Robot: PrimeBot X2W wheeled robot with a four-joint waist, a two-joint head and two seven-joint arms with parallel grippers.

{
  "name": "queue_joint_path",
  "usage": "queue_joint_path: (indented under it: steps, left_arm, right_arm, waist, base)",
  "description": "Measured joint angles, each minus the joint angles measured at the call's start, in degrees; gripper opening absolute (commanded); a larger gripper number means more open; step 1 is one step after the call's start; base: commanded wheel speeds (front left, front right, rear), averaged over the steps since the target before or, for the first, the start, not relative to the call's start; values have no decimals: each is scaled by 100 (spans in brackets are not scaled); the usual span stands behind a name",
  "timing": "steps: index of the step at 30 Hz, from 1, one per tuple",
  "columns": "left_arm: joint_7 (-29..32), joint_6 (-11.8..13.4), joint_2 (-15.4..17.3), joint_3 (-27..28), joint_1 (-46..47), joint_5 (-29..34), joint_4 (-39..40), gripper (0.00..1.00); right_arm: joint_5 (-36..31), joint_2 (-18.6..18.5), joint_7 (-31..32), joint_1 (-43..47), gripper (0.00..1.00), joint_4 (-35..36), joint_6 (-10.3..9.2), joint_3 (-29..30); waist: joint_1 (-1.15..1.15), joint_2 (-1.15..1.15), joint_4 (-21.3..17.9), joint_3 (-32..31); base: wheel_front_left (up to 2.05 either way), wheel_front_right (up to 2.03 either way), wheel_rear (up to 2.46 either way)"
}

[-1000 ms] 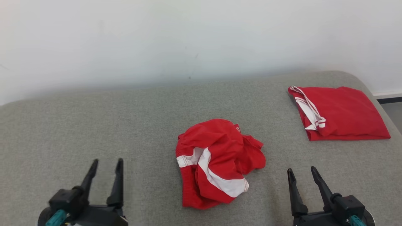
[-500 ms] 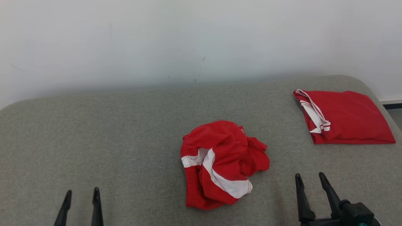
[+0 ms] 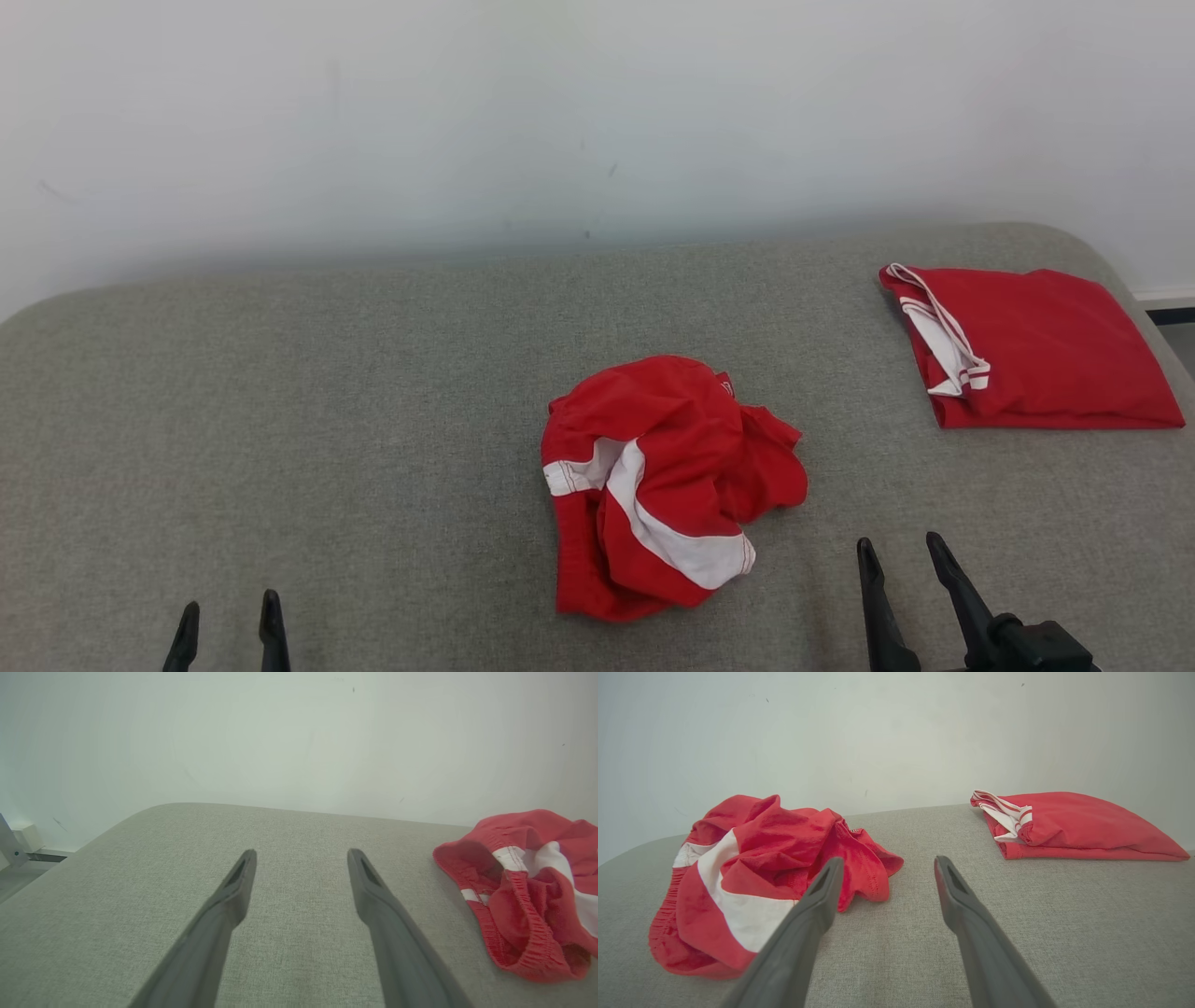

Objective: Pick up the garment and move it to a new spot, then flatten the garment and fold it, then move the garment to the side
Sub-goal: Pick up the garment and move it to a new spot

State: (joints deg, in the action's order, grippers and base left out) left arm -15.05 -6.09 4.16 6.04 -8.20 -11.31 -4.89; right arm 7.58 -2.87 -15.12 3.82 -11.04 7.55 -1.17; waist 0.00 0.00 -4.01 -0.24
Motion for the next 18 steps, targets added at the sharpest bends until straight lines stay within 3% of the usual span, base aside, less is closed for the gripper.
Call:
queue_joint_path:
  steps: [18]
  left_arm:
    - [0,-131,-105,145,3,154,42,100]
  right_arm:
    - [-8,-2,0,7,100,9,0,-7]
  waist:
    - [0,0,20,-2]
  base:
    - [0,0,0]
